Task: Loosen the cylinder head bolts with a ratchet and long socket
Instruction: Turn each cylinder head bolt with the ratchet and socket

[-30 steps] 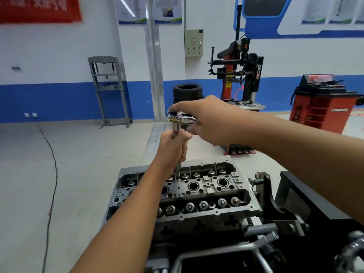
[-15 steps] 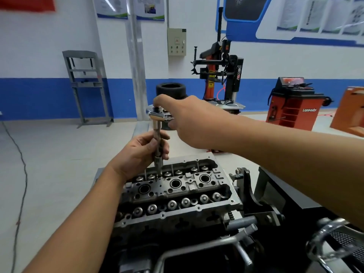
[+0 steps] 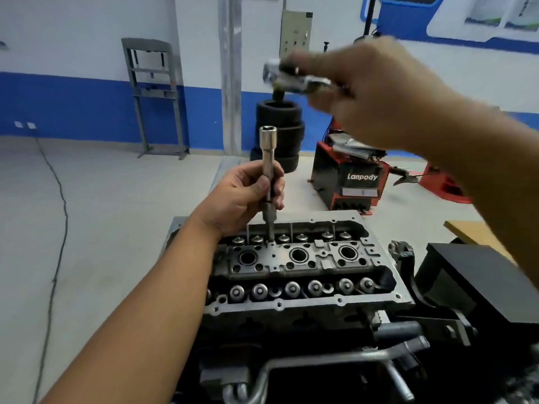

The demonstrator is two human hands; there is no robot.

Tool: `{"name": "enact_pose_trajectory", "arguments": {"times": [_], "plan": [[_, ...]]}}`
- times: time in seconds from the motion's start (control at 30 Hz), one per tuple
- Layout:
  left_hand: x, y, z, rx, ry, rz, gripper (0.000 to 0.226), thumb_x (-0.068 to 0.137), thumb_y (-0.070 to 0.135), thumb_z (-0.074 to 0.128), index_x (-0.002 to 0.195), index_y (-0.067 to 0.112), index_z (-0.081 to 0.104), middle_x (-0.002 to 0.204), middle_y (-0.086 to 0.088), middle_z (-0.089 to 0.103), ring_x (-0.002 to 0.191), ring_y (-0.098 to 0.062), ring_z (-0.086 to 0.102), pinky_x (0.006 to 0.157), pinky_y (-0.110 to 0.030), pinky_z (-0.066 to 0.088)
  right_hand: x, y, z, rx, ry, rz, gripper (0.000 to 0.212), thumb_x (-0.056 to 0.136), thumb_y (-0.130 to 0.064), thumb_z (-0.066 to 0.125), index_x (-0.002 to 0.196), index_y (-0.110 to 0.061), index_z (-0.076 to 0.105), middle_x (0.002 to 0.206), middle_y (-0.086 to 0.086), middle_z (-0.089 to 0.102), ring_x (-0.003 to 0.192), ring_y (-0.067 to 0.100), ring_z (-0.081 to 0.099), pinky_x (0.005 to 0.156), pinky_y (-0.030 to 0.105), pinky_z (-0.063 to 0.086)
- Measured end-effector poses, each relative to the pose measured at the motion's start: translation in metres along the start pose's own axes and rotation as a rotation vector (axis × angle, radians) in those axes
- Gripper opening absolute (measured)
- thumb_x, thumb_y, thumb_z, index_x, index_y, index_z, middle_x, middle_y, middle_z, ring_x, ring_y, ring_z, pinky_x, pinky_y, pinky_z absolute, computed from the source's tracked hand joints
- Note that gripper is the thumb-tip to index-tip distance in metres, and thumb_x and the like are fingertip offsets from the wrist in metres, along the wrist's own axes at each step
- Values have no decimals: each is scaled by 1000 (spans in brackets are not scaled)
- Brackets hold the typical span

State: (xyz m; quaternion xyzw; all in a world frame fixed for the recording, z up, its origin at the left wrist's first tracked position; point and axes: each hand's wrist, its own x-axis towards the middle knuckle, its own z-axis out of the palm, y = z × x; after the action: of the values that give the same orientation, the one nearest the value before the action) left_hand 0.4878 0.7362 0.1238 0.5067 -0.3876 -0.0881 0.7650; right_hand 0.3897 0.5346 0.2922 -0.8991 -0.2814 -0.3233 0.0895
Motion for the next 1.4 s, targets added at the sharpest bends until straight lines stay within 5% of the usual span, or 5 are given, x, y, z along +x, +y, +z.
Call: {"name": "enact_pose_trajectory", "arguments": {"times": [0.1,0.2,0.43,0.97,1.4], "plan": [[-5,-1,-7,71,72,52,22,90,27,76,110,17,74,93,-6,72,85,-26,72,86,-45,61,30,20,-11,198,176,334,27,100,-53,55,115,-32,64,107,1,71,83,12,59,81,39,58],[-7,1,-6,150,122,102,25,84,30,86,106,20,78,97,-8,78,91,-26,75,83,-45,63,10,21,7,163,176,288,32,96,-46,63,128,-43,59,97,-28,62,74,-6,59,61,10,48],[-9,3,-3,186,212,112,27,72,34,95,93,25,80,93,-8,80,84,-24,77,75,-40,62,-63,42,102,41,-296,438,54,93,-29,76,142,-39,55,132,7,64,114,29,61,96,42,52],[-14,4,-7,101,62,63,35,82,34,88,109,13,79,96,-10,76,92,-27,74,91,-49,61,-98,54,126,45,-391,292,29,94,-34,74,122,-39,72,104,-14,71,94,11,61,87,37,54],[-14,4,4,66,71,29,31,80,30,84,109,19,80,96,-4,77,92,-21,74,86,-43,61,-7,-30,120,1310,306,190,7,89,-12,78,93,-11,72,86,21,74,71,31,72,72,45,63]]}}
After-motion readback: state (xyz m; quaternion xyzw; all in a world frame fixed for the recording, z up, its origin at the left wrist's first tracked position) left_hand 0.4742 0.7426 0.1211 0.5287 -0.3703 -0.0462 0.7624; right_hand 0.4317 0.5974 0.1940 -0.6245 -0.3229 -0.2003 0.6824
